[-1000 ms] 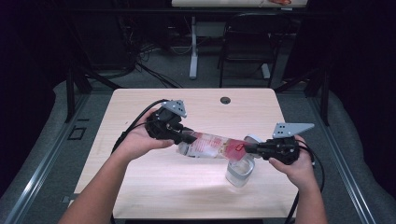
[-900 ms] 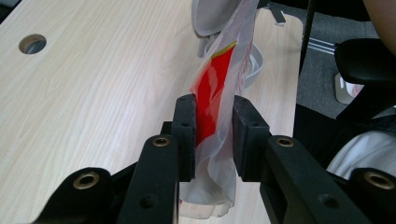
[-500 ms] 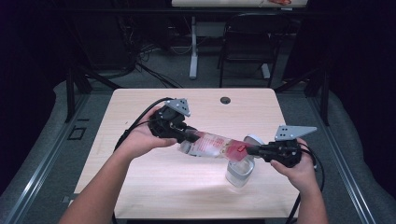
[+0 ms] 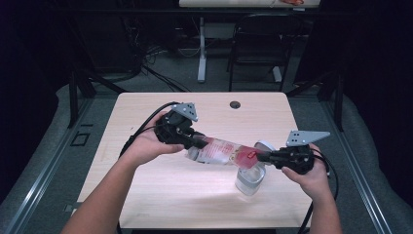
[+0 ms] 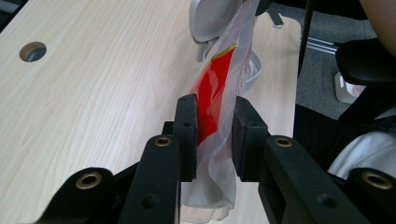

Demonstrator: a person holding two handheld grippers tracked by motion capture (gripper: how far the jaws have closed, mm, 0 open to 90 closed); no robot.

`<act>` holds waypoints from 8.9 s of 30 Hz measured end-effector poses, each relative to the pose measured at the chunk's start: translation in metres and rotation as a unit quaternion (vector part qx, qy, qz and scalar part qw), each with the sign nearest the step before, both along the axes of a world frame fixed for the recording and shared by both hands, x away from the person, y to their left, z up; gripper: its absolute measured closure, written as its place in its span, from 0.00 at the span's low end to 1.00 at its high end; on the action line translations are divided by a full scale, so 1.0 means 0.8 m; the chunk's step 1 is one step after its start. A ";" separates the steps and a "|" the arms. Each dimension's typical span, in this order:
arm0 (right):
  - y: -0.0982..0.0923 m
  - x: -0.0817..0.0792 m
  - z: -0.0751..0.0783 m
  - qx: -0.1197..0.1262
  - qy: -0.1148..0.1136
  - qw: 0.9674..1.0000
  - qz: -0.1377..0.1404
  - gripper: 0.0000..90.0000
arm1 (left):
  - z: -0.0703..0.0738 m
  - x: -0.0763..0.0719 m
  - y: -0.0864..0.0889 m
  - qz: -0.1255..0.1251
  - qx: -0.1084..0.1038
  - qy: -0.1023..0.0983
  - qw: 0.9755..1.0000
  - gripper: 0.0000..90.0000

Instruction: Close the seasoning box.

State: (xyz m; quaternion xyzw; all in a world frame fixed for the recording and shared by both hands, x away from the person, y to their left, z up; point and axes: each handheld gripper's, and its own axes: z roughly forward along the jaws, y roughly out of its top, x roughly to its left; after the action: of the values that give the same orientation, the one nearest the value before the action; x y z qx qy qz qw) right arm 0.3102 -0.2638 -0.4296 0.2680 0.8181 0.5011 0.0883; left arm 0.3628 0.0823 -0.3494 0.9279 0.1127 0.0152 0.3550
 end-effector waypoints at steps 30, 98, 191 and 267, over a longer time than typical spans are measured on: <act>-0.014 -0.004 0.004 0.002 0.001 1.000 -0.005 0.99 | 0.007 0.004 -0.015 -0.008 -0.006 0.000 1.000 0.84; -0.022 -0.002 -0.004 -0.003 0.011 1.000 -0.007 0.98 | 0.015 0.005 -0.029 -0.011 -0.012 -0.004 1.000 0.83; -0.033 -0.001 -0.014 -0.011 0.034 0.999 -0.003 0.98 | 0.028 0.005 -0.053 -0.026 -0.028 -0.013 0.999 0.86; -0.037 0.002 -0.020 -0.007 0.039 0.999 -0.012 0.98 | 0.027 0.013 -0.062 -0.025 -0.051 -0.007 0.998 0.86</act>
State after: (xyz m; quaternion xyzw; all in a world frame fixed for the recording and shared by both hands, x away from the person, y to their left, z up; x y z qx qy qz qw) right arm 0.3120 -0.2935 -0.4459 0.2963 0.8213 0.4833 0.0646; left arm 0.3734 0.0324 -0.3276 0.9112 0.0876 0.0068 0.4024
